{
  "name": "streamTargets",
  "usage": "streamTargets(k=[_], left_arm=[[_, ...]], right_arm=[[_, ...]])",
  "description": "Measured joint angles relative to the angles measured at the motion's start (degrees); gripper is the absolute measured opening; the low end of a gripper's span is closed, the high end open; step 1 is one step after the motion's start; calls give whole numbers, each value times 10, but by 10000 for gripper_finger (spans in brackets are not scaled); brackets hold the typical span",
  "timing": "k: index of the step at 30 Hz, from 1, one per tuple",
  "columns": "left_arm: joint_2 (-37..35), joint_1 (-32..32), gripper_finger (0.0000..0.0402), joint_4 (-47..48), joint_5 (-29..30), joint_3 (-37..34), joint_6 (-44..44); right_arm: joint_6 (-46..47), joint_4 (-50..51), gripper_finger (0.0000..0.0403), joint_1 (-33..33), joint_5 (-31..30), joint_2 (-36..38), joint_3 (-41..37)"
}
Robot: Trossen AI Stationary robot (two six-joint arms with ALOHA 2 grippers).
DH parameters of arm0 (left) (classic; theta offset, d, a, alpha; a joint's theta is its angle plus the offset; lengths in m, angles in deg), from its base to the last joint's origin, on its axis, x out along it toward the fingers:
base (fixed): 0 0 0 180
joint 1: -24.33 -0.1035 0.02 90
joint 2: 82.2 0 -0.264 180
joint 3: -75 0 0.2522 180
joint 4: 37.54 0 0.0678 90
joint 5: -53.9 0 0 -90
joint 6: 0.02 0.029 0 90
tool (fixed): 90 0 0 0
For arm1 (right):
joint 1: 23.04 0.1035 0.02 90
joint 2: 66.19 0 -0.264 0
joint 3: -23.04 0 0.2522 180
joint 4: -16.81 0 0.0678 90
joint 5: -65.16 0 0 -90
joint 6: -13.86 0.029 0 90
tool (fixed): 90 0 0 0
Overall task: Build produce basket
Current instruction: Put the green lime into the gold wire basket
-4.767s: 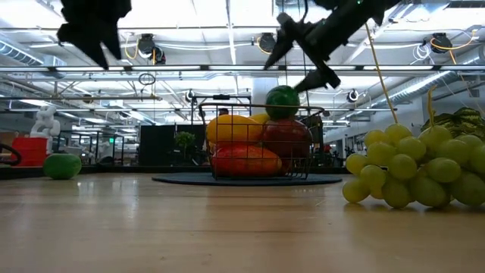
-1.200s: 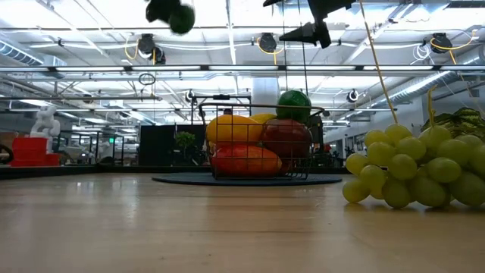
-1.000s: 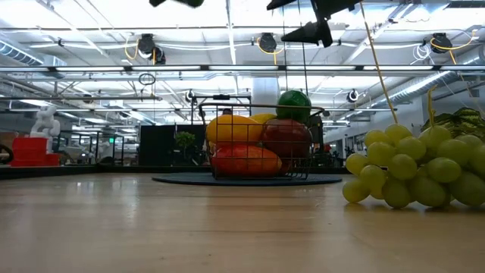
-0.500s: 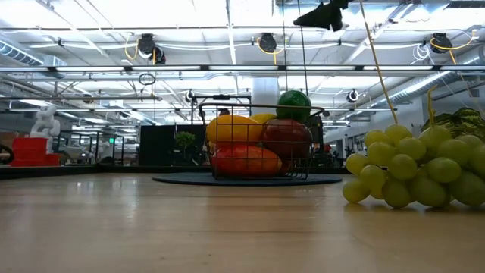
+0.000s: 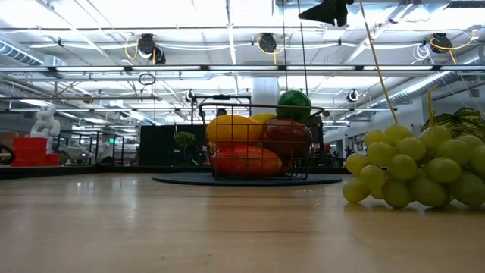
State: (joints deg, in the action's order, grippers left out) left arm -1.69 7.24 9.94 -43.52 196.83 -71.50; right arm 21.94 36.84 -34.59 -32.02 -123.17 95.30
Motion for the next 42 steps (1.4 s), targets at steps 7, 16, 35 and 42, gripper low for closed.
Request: streamTargets(k=[7,16,35,42], left_arm=[[0,4,209,-6,0,0,-19],[0,4,209,-6,6,0,18],[4,4,209,-5,36,0,629],[44,4,209,28,61,-1,674]], right_arm=[[22,2,391,0,0,0,0],[65,5,391,1,60,0,0],[155,8,392,2,137,1,0],[167,14,392,2,134,1,0]])
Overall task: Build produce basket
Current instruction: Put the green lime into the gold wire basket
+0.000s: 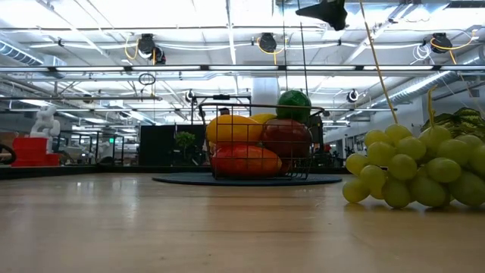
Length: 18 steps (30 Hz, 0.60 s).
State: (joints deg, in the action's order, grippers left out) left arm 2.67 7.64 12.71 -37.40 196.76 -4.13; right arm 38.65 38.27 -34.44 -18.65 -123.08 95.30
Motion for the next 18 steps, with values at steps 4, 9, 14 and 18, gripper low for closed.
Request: streamTargets(k=[4,9,14,18], left_arm=[[49,1,209,83,0,0,-26],[129,0,209,213,0,0,-22],[213,-3,210,310,3,0,-29],[258,-11,219,358,4,0,-29]], right_arm=[[42,0,392,-2,-2,0,0],[65,9,392,-2,-3,0,0],[67,8,392,-3,-13,0,0],[93,7,391,-3,-19,0,0]])
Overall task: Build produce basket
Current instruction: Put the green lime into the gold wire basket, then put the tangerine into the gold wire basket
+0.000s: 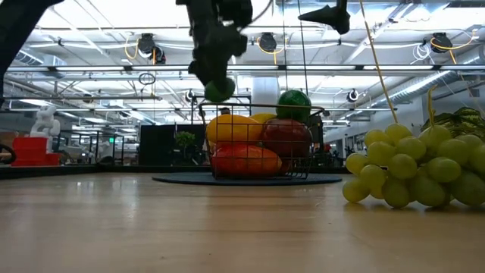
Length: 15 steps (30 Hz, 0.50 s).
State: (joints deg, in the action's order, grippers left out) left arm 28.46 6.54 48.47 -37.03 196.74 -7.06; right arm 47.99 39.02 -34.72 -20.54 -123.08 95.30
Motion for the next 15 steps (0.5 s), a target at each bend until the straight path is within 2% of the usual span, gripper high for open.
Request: streamTargets(k=[6,10,15], left_arm=[[12,-7,293,-3,-4,0,-2],[-7,-12,340,29,-8,0,-41],[-56,-9,341,100,0,0,-89]], right_arm=[[12,0,391,0,-12,0,0],[8,0,391,-5,-31,0,0],[16,0,391,-17,-29,0,0]])
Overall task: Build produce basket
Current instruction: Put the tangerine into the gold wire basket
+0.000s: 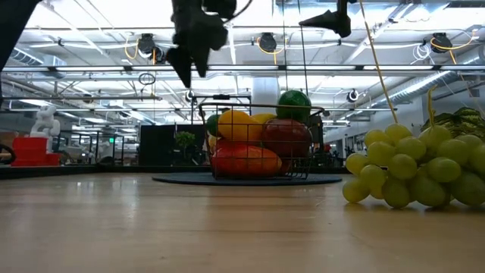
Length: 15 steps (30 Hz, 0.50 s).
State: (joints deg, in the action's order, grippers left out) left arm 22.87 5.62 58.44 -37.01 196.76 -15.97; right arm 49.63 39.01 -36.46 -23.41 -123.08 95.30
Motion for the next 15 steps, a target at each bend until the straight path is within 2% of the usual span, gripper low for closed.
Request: streamTargets(k=[7,10,15], left_arm=[[-73,32,287,57,-1,-12,-71],[-105,46,267,77,-52,-64,-86],[-172,75,248,80,-155,-198,-128]], right_arm=[[0,0,391,-2,-14,0,0],[-3,0,391,-2,-15,0,0],[-14,1,391,-2,-15,0,0]])
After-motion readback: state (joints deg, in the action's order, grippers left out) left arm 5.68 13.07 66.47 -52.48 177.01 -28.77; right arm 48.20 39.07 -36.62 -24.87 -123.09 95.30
